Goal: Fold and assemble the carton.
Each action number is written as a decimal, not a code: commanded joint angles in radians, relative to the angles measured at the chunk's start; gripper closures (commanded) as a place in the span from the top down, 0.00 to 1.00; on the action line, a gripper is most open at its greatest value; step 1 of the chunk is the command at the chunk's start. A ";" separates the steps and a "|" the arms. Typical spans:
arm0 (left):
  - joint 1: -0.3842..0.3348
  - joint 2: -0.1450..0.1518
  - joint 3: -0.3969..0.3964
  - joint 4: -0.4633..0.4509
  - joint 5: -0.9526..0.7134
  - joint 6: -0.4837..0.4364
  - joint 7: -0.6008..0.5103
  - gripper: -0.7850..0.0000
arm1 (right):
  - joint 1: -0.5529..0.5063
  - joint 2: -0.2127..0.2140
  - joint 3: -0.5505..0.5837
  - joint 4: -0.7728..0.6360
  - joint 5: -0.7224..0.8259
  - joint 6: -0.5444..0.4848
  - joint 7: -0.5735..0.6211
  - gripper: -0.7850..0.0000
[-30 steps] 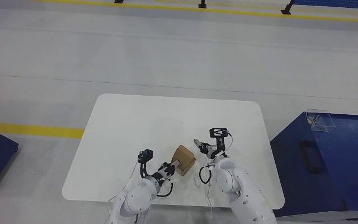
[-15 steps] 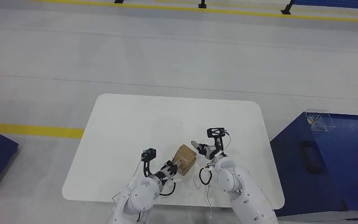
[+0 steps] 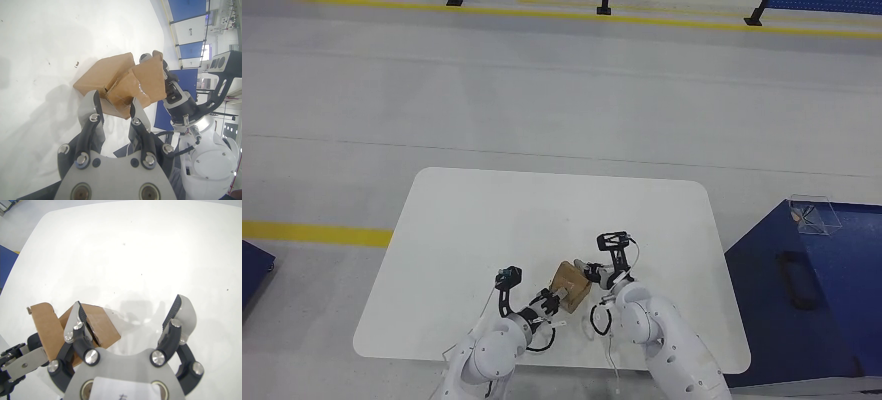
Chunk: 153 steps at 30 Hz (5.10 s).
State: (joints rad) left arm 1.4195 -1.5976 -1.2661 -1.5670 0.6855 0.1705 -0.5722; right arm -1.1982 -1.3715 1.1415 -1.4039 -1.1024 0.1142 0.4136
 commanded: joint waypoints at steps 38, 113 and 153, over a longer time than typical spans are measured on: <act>-0.034 0.039 0.035 0.011 -0.040 0.041 0.021 0.33 | 0.008 0.009 0.070 -0.004 0.115 -0.095 0.097 1.00; -0.018 0.100 0.083 0.010 -0.082 -0.023 0.121 0.40 | 0.054 0.003 0.057 0.054 0.100 -0.019 0.079 1.00; -0.038 0.117 0.126 0.015 -0.103 -0.007 0.160 0.35 | -0.007 0.010 0.063 0.009 -0.002 -0.019 -0.023 1.00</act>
State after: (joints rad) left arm 1.3788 -1.4811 -1.1377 -1.5493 0.5866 0.1745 -0.4208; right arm -1.2085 -1.3608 1.2059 -1.3977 -1.1061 0.0935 0.3896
